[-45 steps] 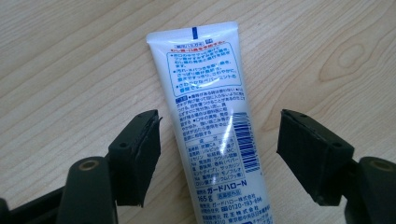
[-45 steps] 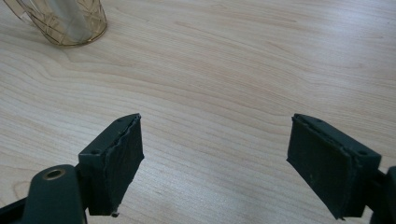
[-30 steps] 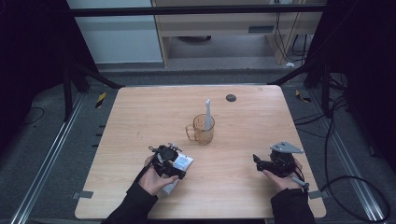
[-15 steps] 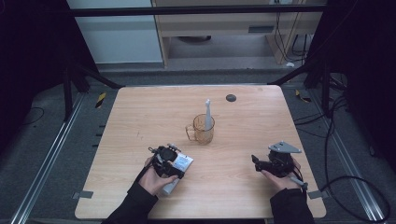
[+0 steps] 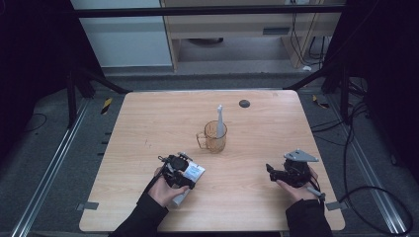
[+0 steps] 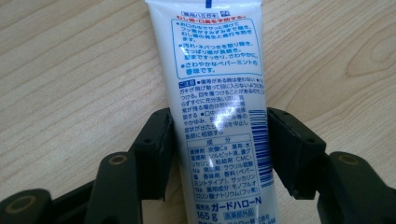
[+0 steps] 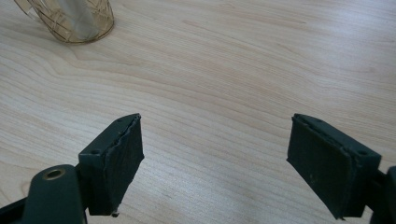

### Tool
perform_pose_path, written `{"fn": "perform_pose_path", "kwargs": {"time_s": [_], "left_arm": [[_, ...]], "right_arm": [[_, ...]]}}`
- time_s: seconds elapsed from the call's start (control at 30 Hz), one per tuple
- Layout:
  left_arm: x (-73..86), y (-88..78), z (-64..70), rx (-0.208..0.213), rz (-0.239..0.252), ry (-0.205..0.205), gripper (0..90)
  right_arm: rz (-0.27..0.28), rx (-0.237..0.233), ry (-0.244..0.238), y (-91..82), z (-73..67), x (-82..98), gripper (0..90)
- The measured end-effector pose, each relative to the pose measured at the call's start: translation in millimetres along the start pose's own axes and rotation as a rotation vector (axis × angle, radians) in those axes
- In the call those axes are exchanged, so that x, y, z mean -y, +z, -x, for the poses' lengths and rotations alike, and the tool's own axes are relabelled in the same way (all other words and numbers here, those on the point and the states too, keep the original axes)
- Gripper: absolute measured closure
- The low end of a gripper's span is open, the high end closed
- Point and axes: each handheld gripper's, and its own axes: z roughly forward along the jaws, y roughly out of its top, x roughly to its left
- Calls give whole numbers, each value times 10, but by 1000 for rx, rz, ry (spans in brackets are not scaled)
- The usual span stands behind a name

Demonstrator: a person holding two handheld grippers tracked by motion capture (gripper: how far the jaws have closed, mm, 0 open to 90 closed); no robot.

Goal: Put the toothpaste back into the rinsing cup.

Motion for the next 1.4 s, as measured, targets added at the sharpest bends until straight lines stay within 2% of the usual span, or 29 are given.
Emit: {"fn": "perform_pose_path", "kwargs": {"time_s": [0.3, 0.43, 0.7, 0.87, 1.03, 1.4], "left_arm": [[22, -34, -24, 23, 20, -27, 556], [44, -68, -23, 24, 43, -20, 629], [73, -153, -25, 39, 103, -1, 675], [86, -313, -67, 37, 172, -7, 683], [94, -483, -146, 21, 263, -36, 686], [43, -766, -299, -57, 472, -74, 687]], "right_arm": [[-2, 2, -1, 3, -1, 2, 181], [-5, 0, 0, 5, 3, 6, 181], [-5, 2, 8, 1, 18, 14, 181], [-2, 5, 9, -3, 25, 16, 181], [2, 5, 12, -7, 28, 15, 179], [14, 18, 6, -13, 28, 12, 171]]}}
